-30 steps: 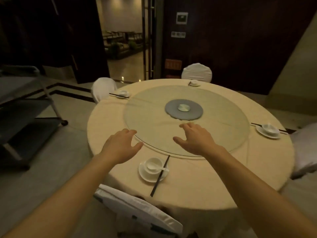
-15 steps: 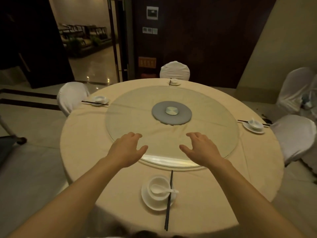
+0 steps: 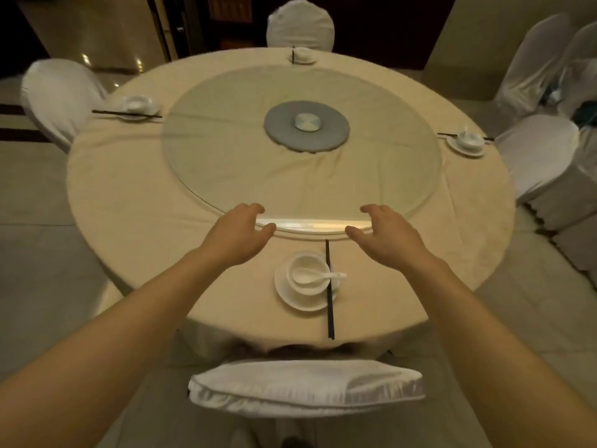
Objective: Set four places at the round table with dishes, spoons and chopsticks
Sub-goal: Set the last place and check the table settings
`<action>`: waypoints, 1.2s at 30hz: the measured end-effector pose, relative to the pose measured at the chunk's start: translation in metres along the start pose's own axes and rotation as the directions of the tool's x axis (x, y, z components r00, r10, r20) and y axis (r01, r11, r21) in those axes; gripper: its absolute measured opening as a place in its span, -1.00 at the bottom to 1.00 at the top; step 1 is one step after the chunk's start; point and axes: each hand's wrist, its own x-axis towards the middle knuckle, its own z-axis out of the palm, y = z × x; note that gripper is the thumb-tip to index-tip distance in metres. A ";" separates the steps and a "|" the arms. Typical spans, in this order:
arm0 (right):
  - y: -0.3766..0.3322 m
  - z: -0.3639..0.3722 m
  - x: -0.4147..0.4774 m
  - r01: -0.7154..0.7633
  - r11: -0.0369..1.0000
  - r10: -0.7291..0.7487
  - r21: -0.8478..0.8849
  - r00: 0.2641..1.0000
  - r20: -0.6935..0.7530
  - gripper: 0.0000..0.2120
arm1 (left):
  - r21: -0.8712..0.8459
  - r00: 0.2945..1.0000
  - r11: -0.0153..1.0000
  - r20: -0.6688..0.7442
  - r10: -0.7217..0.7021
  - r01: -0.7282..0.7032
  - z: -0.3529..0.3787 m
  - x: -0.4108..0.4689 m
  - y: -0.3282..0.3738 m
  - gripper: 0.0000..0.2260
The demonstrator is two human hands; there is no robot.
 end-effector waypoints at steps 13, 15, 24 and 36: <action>0.060 0.103 -0.002 -0.147 0.987 0.131 0.070 0.972 0.193 -0.47 | -0.071 0.983 0.990 0.151 -0.107 0.119 0.115 0.019 -0.035 -0.54; 0.071 0.116 0.003 -0.205 0.969 0.175 0.139 0.964 0.201 -0.56 | -0.095 0.980 0.982 0.137 -0.147 0.161 0.127 0.022 -0.037 -0.56; 0.103 0.188 0.020 -0.552 0.696 0.350 0.459 0.819 0.454 -0.66 | -0.315 0.875 0.819 0.241 -0.420 0.480 0.184 0.032 -0.043 -0.55; 0.092 0.213 0.028 -0.557 0.522 0.286 0.645 0.828 0.483 -0.86 | -0.459 0.823 0.684 0.310 -0.476 0.568 0.197 0.041 -0.044 -0.62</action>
